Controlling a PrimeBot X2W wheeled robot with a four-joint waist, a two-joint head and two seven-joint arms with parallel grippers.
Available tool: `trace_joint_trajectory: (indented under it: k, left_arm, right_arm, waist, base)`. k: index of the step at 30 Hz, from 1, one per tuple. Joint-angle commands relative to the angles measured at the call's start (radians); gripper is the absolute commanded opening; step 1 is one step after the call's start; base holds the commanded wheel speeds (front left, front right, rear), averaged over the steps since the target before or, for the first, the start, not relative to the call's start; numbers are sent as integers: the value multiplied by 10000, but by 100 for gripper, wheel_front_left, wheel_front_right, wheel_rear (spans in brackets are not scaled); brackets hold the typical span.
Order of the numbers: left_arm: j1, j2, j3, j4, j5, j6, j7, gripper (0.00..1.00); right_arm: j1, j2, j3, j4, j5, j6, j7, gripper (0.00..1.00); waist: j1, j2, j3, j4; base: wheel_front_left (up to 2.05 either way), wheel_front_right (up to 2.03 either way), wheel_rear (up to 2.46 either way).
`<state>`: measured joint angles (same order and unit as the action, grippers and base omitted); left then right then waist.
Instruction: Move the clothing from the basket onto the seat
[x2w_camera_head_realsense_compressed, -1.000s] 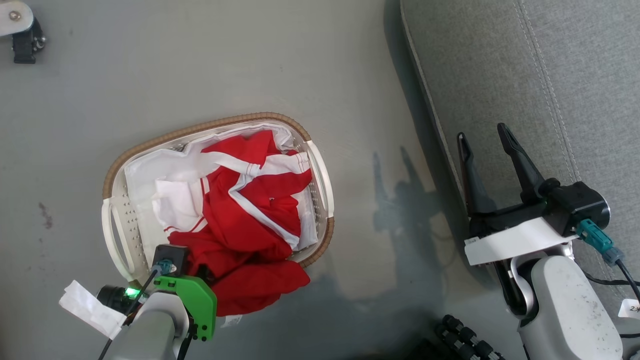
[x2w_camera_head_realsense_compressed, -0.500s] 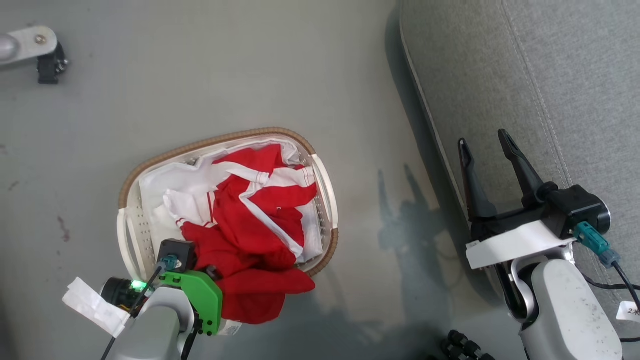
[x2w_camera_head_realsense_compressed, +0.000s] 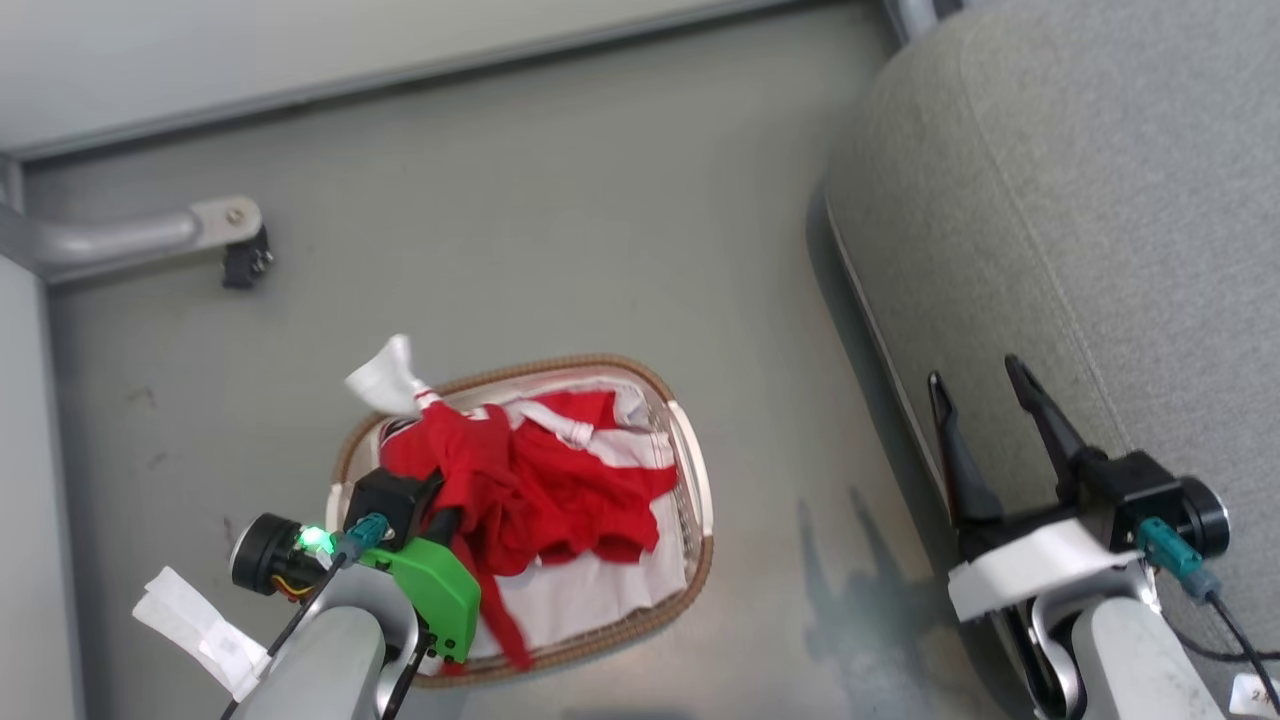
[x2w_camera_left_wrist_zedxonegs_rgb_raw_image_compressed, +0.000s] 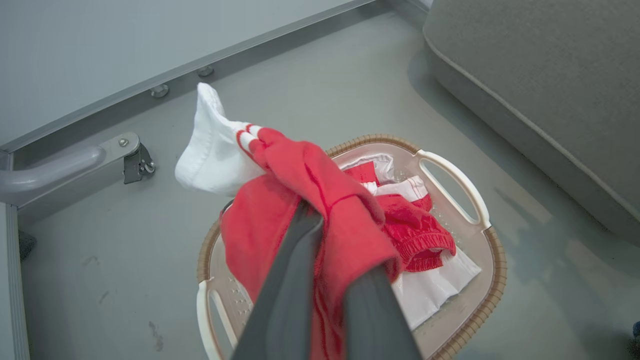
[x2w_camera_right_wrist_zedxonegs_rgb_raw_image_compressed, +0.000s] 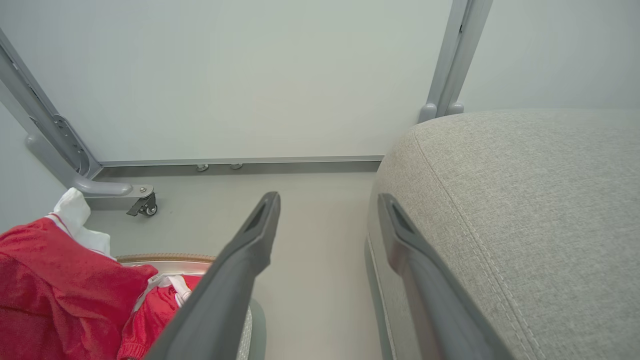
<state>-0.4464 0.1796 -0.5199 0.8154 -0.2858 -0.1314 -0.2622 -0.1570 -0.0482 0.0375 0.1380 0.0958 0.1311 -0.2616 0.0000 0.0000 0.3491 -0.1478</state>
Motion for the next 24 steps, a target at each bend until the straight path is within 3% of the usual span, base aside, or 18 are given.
trace_joint_trajectory:
  k: [1, 10, 24]
  left_arm:
    - [165, 149, -71, -297, 118, 14, -40, 0]
    - [-647, 746, -1208, -1670, -26, 15, -40, 0]
    - [-3714, 1260, -2761, -2811, -683, 15, 376, 0]
  right_arm:
    - [328, -40, -43, 82, -60, -7, -53, 100]
    - [1358, -40, 20, 327, -298, -7, -51, 100]
    - [1110, -38, 443, 319, -299, -7, -53, 100]
  waist:
    - [0, 0, -1430, 445]
    - [0, 0, -3252, 565]
    - [0, 0, -3958, 572]
  base:
    - [0, 0, 0]
    - [0, 0, 0]
    - [0, 0, 0]
